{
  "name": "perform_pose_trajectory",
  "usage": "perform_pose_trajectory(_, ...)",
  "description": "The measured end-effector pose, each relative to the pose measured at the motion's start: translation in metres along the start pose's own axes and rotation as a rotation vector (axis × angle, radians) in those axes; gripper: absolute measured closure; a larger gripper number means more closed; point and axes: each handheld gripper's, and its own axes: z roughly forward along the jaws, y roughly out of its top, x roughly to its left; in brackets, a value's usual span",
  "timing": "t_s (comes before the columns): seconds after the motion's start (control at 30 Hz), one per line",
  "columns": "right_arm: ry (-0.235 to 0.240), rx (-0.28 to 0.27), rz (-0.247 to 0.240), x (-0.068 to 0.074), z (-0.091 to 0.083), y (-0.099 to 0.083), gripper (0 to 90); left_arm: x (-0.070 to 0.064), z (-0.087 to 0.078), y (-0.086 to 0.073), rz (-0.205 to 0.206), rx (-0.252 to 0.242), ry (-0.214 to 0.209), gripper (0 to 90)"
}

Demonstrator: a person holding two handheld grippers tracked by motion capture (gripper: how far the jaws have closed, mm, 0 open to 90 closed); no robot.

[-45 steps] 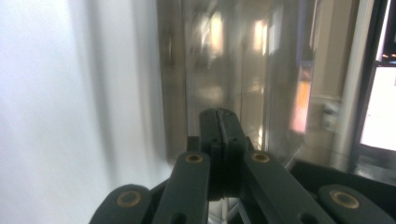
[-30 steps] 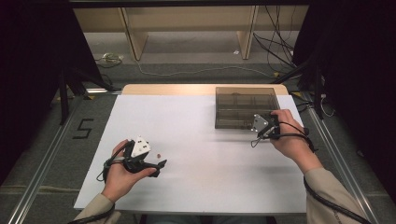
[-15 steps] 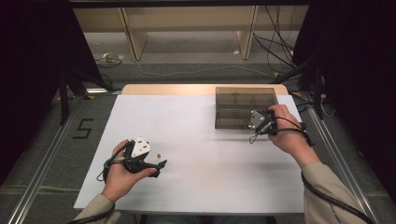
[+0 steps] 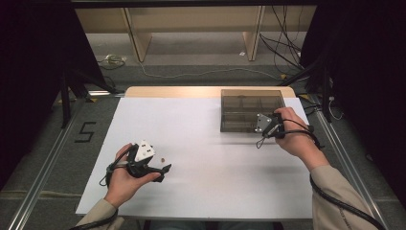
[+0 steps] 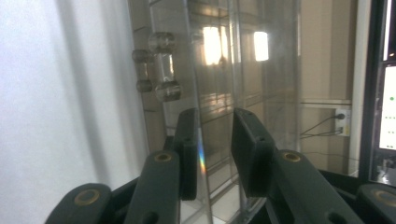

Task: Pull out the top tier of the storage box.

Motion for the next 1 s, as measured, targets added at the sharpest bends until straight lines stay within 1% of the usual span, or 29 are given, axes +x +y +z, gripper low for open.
perform_pose_trajectory(0.03, 0.0, 0.0, 0.0, 0.0, 0.0, 0.0, 72.6, 0.0, 0.0, -0.0001, -0.001, 0.0, 0.0, 7.3)
perform_pose_trajectory(0.13, 0.032, 0.017, 0.008, 0.0013, 0.0039, -0.0019, 73.5, 0.0003, 0.0002, -0.0003, -0.002, 0.001, -0.001, 7.3)
perform_pose_trajectory(0.17, 0.048, 0.024, 0.008, 0.0019, 0.006, -0.003, 76.3, 0.0004, 0.0004, -0.0004, -0.002, 0.002, -0.001, 7.3)
perform_pose_trajectory(0.23, 0.048, 0.015, 0.006, 0.0024, 0.0075, -0.0036, 78.1, 0.0004, 0.0005, -0.0005, -0.003, 0.003, -0.002, 7.3)
perform_pose_trajectory(0.33, 0.058, 0.018, -0.007, 0.0023, 0.0082, -0.0038, 79.6, 0.0004, 0.0002, -0.0002, -0.003, 0.002, -0.002, 7.3)
perform_pose_trajectory(0.53, 0.083, 0.017, -0.025, -0.0005, 0.0064, -0.0034, 81.7, 0.0006, 0.0, -0.0003, -0.002, 0.002, -0.001, 7.3)
perform_pose_trajectory(0.57, 0.092, 0.024, -0.028, -0.0009, 0.0056, -0.0033, 81.9, 0.0007, 0.0001, -0.0005, -0.002, 0.003, -0.002, 7.3)
perform_pose_trajectory(0.6, 0.094, 0.014, -0.024, -0.0008, 0.0056, -0.0035, 82.2, 0.0007, 0.0001, -0.0005, -0.001, 0.003, -0.001, 7.3)
perform_pose_trajectory(0.63, 0.101, 0.015, -0.034, -0.0017, 0.0043, -0.0028, 82.5, 0.0007, 0.0, -0.0004, -0.001, 0.003, -0.002, 7.3)
perform_pose_trajectory(0.87, 0.121, 0.019, -0.027, 0.0001, 0.0006, -0.0021, 83.0, 0.0005, -0.0002, -0.0001, -0.003, 0.001, 0.001, 7.3)
perform_pose_trajectory(0.93, 0.117, 0.014, -0.029, 0.001, -0.0002, -0.0021, 83.1, 0.0005, -0.0002, 0.0, -0.003, -0.001, 0.002, 7.3)
perform_pose_trajectory(0.97, 0.125, 0.017, -0.027, 0.0014, -0.001, -0.0018, 83.1, 0.0005, -0.0002, 0.0, -0.003, 0.0, 0.002, 7.3)
perform_pose_trajectory(1.0, 0.115, -0.002, -0.025, 0.0024, -0.0004, -0.0021, 83.2, 0.0004, -0.0001, -0.0001, -0.002, 0.0, 0.002, 7.3)
